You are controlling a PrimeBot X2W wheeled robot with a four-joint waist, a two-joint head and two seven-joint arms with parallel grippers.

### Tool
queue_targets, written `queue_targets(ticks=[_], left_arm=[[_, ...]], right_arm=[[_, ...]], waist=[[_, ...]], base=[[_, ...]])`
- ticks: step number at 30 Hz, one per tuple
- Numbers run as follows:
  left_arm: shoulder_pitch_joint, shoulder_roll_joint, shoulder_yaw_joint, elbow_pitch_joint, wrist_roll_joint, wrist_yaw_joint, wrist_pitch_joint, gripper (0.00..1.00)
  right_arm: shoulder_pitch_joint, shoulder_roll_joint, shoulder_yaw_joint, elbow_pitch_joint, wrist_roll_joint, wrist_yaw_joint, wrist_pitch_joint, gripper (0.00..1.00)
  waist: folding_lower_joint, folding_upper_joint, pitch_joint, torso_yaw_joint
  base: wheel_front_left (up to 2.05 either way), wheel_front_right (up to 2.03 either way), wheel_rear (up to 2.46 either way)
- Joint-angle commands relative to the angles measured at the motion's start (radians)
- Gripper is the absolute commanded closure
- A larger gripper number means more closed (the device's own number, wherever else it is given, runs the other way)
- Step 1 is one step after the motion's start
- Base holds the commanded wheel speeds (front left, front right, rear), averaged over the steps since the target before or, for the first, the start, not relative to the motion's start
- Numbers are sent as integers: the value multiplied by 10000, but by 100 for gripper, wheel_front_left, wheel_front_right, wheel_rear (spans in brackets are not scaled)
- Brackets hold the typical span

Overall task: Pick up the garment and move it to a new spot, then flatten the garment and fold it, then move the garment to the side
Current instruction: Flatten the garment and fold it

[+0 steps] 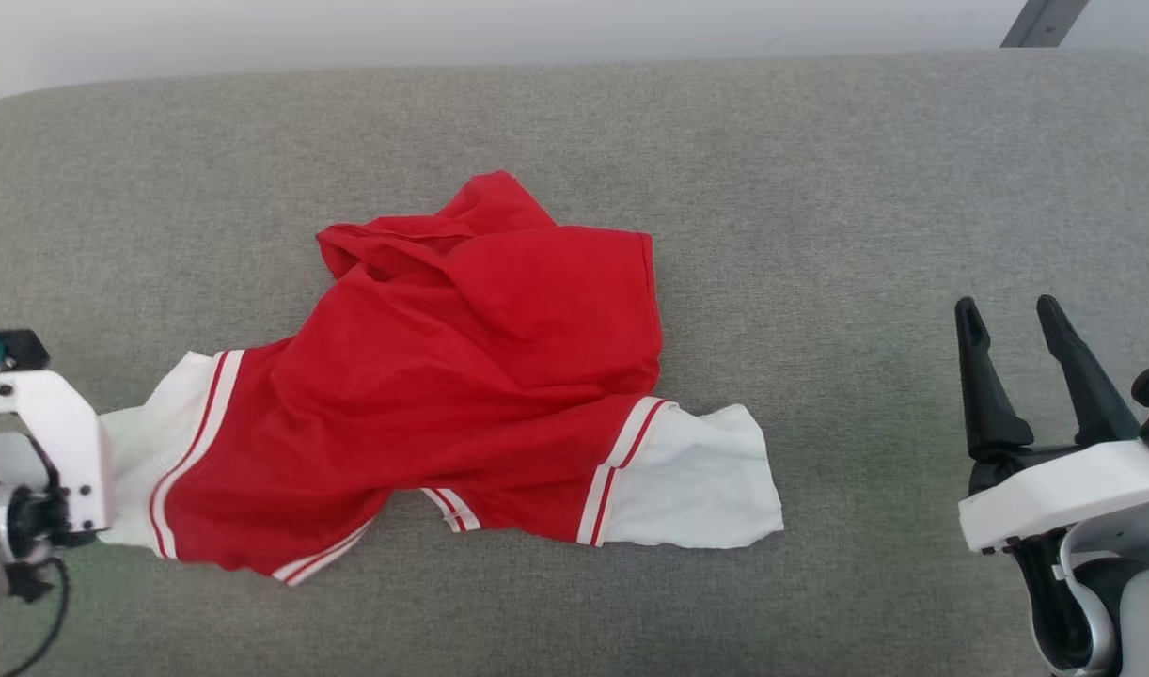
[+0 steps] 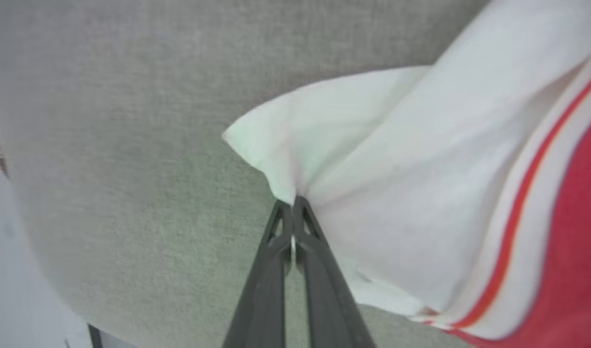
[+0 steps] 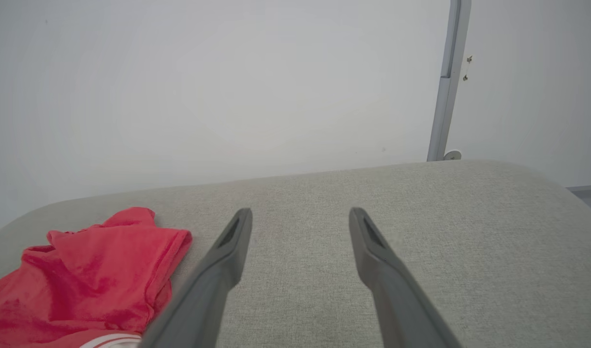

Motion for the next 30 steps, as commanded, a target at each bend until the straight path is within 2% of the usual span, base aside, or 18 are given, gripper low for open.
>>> queue_targets(ticks=[1, 3, 4, 5, 11, 16, 24, 30], left_arm=[[97, -69, 104, -52, -184, 72, -32, 100], [278, -151, 192, -180, -319, 117, -162, 100], [312, -194, 241, -265, -357, 149, -297, 53], [319, -237, 312, -385, -406, 148, -482, 0], [280, -143, 745, -1336, -329, 168, -1917, 0], [666, -10, 1009, -2707, 27, 269, -3677, 0], [1791, 56, 1314, -4964, 650, 1023, -6398, 0], [2740, 20, 1458, -6217, 1118, 1548, -8013, 0]], right_arm=[[57, -3, 22, 34, 78, -7, 9, 0], [36, -3, 109, 62, 79, -7, 57, 0], [33, -3, 173, 86, 98, -7, 75, 0], [42, -3, 231, 109, 107, -7, 113, 0], [260, -83, 816, 260, 206, -7, 652, 0], [648, -499, 1676, 491, 639, -7, 1839, 0], [690, -1251, 2348, 872, 1038, -7, 3925, 0], [120, -1724, 2802, 1602, 958, -7, 4669, 0]], waist=[[0, 0, 11, 17], [0, 0, 22, 38], [0, 0, 18, 55], [0, 0, 7, 73], [0, 0, -168, 224], [0, 0, -292, 508], [0, 0, -337, 1132], [0, 0, -325, 1621]], base=[[0, 0, 0], [0, 0, 0], [0, 0, 0], [0, 0, 0], [0, 0, 0], [0, 0, 0], [0, 0, 0], [0, 0, 0]])
